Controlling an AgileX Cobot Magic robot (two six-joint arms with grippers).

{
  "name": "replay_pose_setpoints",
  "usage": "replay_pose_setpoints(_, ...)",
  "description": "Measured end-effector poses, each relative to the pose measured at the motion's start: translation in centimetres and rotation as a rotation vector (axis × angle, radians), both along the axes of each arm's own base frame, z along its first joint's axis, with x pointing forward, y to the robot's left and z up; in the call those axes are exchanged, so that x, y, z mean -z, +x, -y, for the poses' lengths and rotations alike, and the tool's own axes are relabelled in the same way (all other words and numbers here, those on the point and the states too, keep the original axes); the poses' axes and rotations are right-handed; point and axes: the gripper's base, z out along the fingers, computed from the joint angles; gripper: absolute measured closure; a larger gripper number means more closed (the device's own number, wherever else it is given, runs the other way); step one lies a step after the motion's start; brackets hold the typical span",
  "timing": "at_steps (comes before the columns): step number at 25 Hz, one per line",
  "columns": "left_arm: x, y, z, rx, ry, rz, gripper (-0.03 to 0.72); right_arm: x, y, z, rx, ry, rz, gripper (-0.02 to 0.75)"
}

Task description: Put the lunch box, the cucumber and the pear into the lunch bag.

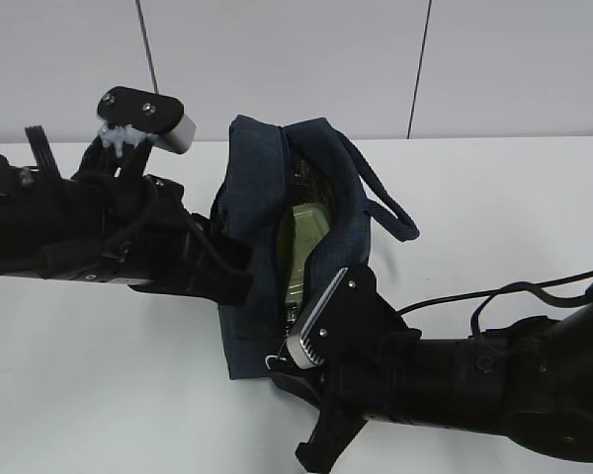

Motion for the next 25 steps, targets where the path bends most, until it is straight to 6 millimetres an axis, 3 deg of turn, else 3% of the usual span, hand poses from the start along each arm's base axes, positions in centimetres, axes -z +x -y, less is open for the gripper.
replay_pose_setpoints(25, 0.0, 0.1, 0.0, -0.001, 0.005, 0.008, 0.685, -7.3, -1.9, 1.5, -0.004, 0.030, 0.106, 0.738)
